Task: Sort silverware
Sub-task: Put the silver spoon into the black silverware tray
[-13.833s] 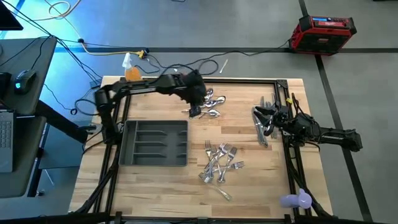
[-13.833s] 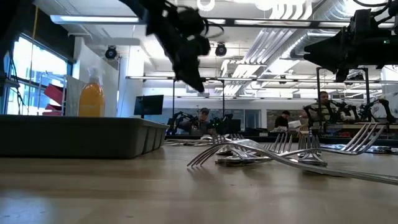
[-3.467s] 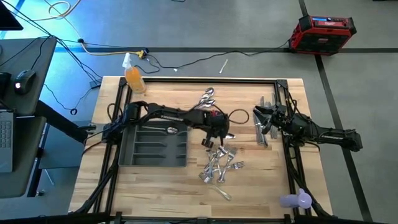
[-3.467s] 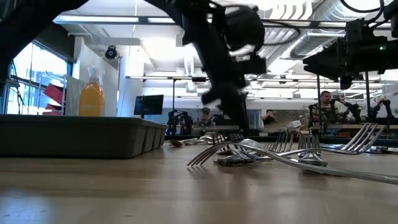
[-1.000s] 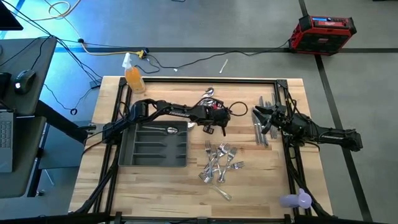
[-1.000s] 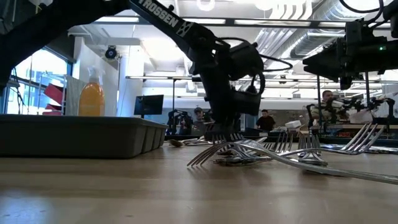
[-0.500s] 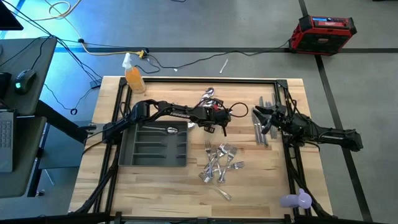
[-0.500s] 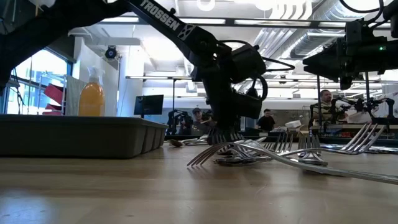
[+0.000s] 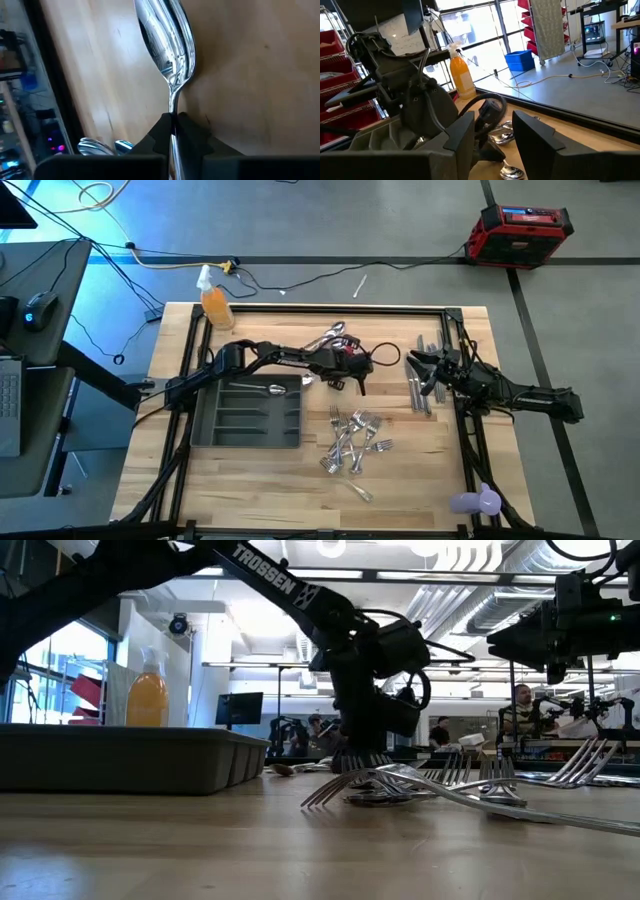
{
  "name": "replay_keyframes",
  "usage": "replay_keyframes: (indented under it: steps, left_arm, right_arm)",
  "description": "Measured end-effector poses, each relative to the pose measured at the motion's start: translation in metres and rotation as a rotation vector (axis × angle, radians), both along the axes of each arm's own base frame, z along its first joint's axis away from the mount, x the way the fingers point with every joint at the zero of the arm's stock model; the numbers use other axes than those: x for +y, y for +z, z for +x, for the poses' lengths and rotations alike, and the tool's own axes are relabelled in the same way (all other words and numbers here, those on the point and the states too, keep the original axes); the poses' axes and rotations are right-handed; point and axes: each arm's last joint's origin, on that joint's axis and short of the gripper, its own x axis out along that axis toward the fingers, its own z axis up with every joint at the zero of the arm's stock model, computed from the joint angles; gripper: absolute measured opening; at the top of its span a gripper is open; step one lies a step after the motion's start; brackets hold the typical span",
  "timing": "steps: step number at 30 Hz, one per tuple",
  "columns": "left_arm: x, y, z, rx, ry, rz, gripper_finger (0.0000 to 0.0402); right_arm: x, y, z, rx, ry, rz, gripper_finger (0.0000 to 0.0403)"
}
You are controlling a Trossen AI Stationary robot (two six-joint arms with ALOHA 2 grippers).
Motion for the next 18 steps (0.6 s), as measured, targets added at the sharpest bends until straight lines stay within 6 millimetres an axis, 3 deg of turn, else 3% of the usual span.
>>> replay_keyframes:
  steps: [9,18]
  left_arm:
    - [0.008,0.044,0.002,-0.027,0.044,-0.402,0.0]
    - [0.009,0.079,0.001,-0.027,0.033,-0.513,0.0001]
  right_arm:
    - [0.0,0.0,0.0,0.0,0.0,0.0,0.0121]
    - [0.0,0.0,0.0,0.001,0.0,0.0,0.0121]
